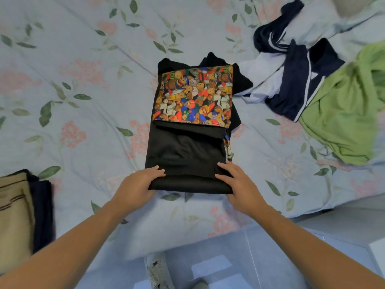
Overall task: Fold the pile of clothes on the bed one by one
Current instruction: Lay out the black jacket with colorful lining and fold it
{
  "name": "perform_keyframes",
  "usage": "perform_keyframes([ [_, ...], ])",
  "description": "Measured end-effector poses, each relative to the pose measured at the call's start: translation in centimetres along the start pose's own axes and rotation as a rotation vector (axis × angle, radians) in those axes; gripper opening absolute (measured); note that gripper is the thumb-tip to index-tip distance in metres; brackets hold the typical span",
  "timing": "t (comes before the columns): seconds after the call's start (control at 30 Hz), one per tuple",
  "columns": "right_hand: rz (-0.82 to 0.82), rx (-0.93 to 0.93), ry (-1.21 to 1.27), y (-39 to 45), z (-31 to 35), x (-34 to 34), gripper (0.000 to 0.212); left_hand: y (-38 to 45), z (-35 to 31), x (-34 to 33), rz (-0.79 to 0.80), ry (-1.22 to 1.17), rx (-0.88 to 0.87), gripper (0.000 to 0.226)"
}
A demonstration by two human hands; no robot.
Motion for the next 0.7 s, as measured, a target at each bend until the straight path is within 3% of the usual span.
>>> perform_keyframes([
  [0.2, 0.090, -0.310, 0.490, 6.0, 2.2, 12.6, 0.011, 6.7, -0.2, 12.6, -0.243, -0.530, 0.178, 0.029],
  [0.37, -0.066, -0.471, 0.854, 15.9, 1.8, 19.0, 0.034, 17.0, 1.4, 17.4, -0.499, -0.710, 0.273, 0.022],
  [0.47, -0.216, -0.562, 0.991, 23.1, 1.1, 19.3, 0.032, 23.9, 3.9, 18.5, -0.607, -0.736, 0.336, 0.029],
  [0.6, -0.398, -0.676, 0.856, 29.0, -0.2, 15.9, 0.032, 28.8, 6.0, 16.7, -0.669, -0.680, 0.500, 0.046],
  [0.7, -0.405, -0.726, 0.758, 31.0, -0.7, 14.0, 0.031, 28.5, 7.0, 14.0, -0.557, -0.756, 0.629, 0.061],
])
Point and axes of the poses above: each hand's wrist, its own y-axis towards the middle knuckle, its own x-axis out of the back of the hand, z = x × y, the point moved 2 cm from there along y, towards the middle knuckle, and after that the axes turned 15 degrees about -x, right-handed, at the moved point
